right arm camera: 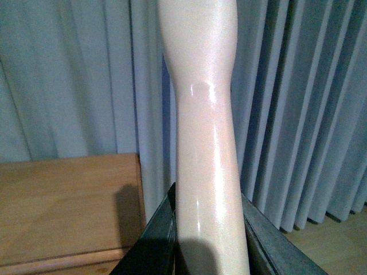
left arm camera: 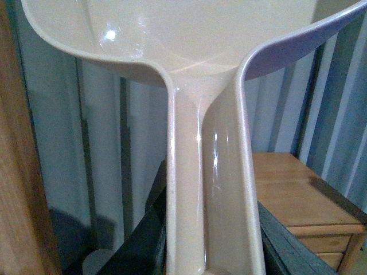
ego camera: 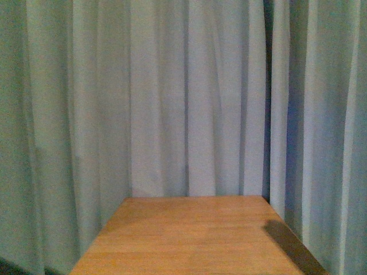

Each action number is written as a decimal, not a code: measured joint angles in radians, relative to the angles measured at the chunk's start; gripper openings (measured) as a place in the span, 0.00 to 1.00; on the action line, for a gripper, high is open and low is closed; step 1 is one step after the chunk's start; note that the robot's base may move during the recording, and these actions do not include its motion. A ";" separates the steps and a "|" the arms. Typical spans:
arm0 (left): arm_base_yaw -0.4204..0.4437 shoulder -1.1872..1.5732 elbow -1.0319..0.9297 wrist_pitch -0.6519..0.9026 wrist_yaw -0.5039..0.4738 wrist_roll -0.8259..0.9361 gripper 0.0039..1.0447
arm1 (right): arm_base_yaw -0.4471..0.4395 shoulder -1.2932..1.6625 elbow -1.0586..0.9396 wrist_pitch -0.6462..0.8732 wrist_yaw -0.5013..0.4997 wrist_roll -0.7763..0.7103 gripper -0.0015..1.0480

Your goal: Clean up trash

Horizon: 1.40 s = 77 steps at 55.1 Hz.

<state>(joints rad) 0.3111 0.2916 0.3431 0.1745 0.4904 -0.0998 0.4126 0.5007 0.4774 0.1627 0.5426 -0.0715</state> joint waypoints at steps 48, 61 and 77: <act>-0.002 -0.002 -0.001 0.000 0.000 0.000 0.25 | 0.006 -0.016 -0.020 0.007 0.040 0.007 0.20; -0.002 -0.003 -0.002 -0.001 -0.007 -0.003 0.25 | 0.008 -0.011 -0.024 0.007 0.042 0.007 0.20; -0.002 -0.003 -0.002 -0.002 -0.001 -0.003 0.25 | 0.008 -0.012 -0.026 0.007 0.040 0.007 0.20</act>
<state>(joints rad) 0.3096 0.2882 0.3412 0.1722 0.4896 -0.1024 0.4210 0.4885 0.4519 0.1699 0.5823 -0.0647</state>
